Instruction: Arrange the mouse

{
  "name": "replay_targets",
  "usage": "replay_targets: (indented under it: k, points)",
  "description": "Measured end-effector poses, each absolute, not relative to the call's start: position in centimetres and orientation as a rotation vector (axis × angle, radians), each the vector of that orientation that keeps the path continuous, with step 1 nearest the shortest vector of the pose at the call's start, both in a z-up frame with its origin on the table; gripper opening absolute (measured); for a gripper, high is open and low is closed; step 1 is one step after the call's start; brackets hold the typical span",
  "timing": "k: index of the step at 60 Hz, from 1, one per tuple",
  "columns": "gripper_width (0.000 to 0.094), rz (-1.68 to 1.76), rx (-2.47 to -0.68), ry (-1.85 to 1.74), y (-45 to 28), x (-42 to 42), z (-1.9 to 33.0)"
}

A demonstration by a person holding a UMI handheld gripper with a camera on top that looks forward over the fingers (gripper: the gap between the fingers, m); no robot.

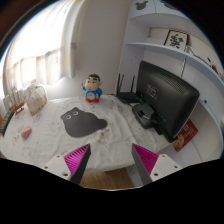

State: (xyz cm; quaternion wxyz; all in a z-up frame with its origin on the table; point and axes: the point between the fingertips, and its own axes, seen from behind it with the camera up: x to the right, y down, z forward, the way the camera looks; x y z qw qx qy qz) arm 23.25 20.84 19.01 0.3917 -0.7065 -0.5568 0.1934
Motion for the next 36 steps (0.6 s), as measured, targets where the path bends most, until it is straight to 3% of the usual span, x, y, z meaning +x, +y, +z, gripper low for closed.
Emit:
replay_targets:
  k: [18, 36]
  points:
    - [0.0856, 0.541, -1.776, -1.487, 14.6, 23.0, 17.1]
    - [0.0854, 0.603, -1.702, -1.622, 1.0, 21.9, 16.0]
